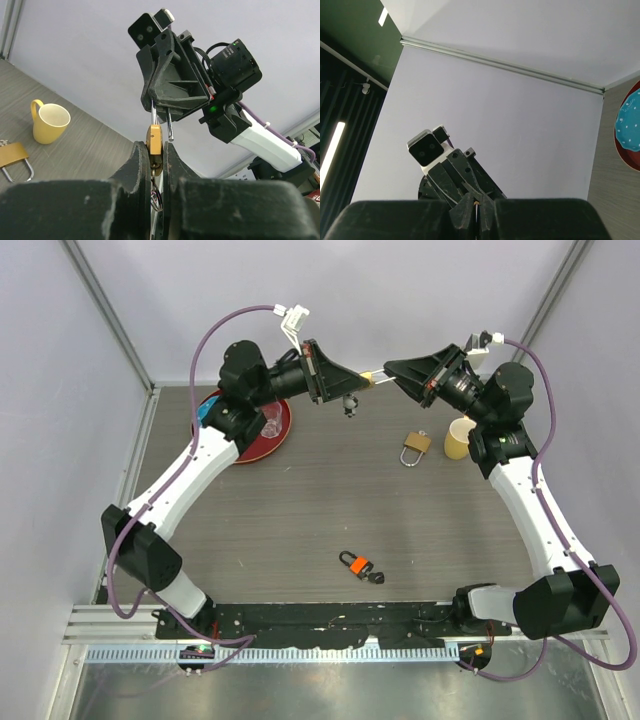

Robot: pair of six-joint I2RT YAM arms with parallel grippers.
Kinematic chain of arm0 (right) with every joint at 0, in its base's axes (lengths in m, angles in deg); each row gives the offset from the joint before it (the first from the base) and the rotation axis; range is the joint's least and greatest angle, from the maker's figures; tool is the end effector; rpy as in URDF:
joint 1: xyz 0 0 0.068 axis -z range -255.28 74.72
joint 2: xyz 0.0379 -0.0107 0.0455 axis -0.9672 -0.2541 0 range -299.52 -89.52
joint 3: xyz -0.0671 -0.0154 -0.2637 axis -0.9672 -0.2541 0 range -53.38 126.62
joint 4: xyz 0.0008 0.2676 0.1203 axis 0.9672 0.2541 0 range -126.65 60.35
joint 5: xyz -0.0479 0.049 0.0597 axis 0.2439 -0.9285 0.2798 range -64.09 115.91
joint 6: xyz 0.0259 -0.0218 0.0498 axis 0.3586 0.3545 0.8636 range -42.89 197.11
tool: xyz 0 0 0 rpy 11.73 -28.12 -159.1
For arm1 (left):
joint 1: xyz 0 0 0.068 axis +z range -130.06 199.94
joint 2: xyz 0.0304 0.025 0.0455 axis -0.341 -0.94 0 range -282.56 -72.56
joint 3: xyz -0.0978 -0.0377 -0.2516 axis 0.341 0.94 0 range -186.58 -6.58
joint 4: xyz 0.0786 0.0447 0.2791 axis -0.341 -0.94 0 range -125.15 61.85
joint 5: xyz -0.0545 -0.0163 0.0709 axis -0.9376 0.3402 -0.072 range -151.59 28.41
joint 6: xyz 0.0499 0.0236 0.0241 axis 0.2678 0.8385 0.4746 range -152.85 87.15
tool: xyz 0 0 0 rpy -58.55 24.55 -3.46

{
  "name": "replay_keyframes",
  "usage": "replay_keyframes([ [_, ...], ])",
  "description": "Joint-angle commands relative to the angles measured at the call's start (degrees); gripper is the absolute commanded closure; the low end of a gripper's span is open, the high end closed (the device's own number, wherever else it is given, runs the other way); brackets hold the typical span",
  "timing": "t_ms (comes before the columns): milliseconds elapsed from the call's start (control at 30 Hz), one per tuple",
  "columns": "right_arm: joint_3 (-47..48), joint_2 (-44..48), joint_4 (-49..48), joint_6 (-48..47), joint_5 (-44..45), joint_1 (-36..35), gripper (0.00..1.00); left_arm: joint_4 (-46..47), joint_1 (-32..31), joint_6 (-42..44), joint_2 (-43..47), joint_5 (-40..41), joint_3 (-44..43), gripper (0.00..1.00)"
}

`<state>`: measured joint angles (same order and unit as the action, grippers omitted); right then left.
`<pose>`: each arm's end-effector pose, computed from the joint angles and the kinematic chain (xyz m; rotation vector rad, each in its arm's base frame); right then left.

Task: Lock with the key
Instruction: Lock the lock.

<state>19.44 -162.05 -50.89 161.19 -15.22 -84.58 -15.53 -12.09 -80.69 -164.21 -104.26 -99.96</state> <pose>0.3144 0.0812 0.4534 0.3294 1.6150 1.7762 0.3298 -0.2420 0.4720 0.5165 1.5166 -1.6119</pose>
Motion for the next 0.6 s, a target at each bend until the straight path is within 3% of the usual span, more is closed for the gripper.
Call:
replay_keyframes([
  [0, 0.0, 0.3, -1.4, -4.1, -3.0, 0.1, 0.80, -1.6, 0.1, -0.2, -0.3, 0.7, -4.1, 1.00],
  [33, 0.0, 0.3, -0.6, -5.0, -3.3, 0.1, 0.66, -2.3, 0.4, -0.2, -0.5, 0.9, -4.7, 1.00],
  [100, 0.4, 0.4, 1.2, -7.3, -3.3, 0.1, 0.52, -3.3, 1.1, -0.5, -0.5, 0.8, -5.2, 1.00],
  [133, 0.7, 0.5, 4.1, -10.7, -3.3, 0.1, 0.40, -4.1, 1.4, -0.4, -0.5, 0.8, -5.5, 1.00],
  [233, 1.6, 0.7, 10.3, -17.6, -3.1, 0.1, 0.25, -6.3, 3.0, -0.5, -0.3, -0.2, -5.8, 1.00],
  [333, 2.2, 0.8, 16.0, -22.4, -3.0, 0.2, 0.18, -8.8, 5.4, -0.7, 0.5, -2.1, -5.1, 1.00],
  [567, 3.1, -0.7, 21.4, -32.9, -5.7, 0.2, 0.17, -12.4, 12.4, -1.5, 5.3, -7.7, 1.7, 1.00],
])
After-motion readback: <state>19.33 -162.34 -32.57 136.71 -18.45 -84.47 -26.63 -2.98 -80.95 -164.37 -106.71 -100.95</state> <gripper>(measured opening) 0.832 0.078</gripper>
